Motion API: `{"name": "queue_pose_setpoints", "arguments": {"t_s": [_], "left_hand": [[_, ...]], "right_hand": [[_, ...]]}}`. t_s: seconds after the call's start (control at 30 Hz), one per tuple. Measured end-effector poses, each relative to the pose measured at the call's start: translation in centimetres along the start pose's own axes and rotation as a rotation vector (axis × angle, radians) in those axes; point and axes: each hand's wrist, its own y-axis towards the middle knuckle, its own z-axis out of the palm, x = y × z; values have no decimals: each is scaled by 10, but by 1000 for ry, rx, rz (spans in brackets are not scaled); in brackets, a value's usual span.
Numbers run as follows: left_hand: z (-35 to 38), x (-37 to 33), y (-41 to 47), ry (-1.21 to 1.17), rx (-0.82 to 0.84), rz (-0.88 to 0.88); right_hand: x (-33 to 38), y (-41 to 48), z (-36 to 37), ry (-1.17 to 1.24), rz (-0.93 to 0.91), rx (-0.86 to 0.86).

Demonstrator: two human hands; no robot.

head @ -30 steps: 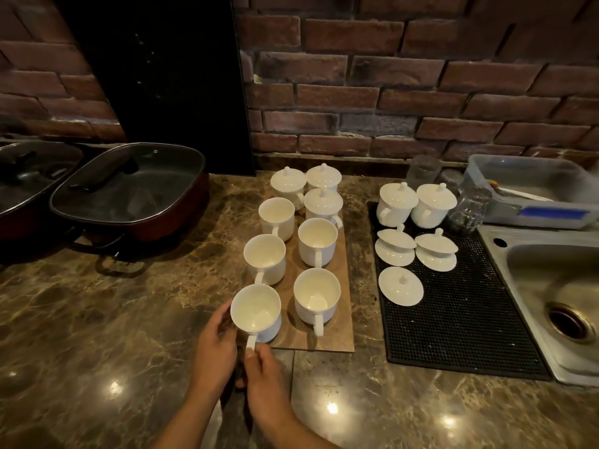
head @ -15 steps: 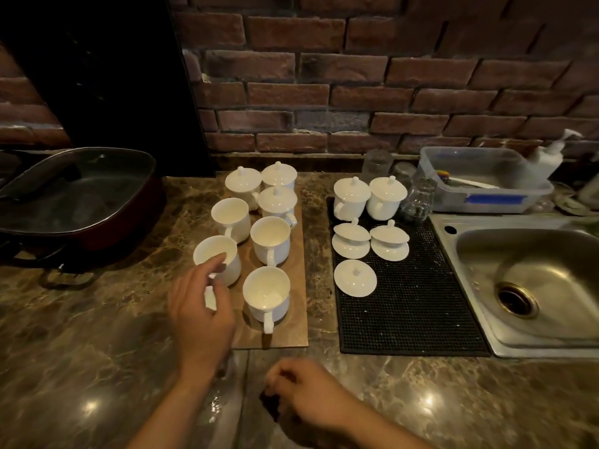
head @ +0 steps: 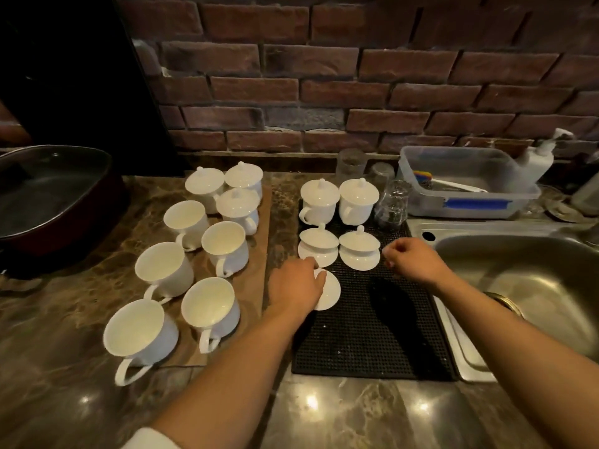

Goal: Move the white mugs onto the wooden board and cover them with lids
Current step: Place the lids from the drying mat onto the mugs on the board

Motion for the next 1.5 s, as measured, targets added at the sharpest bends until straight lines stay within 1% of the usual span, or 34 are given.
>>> {"name": "queue_pose_setpoints", "arguments": {"t_s": [0.07,0.17,0.37,0.5,0.6,0.73,0.83,0.93,1.17,1.37,1.5], "left_hand": [[14,0,6,108,16,-14],[27,-2,15,192,19,-25],[42,-9,25,279,34,-29],[47,-8,29,337,37,-13],[47,-8,29,343,18,-14],[44,-6,24,321,-6,-6],[39,-6,23,311,17,12],[35,-8,23,304,46,17],[28,-12,21,308,82,-10],[21,-11,17,316,35,41],[11,-10,13,303,10,61]], "right_hand": [[-5,24,0,-90,-12,-23],[-9,54,5,-217,-24,-22],[-10,92,20,-309,-23,-2],[-6,105,28,-305,-58,-15],[-2,112,34,-310,-96,-14],[4,118,40,-259,-77,-7],[7,121,43,-294,-84,-10],[7,122,45,-294,-52,-32],[8,121,46,-343,-9,-62],[9,115,40,-406,17,-72],[11,107,36,-438,3,-80]]}}
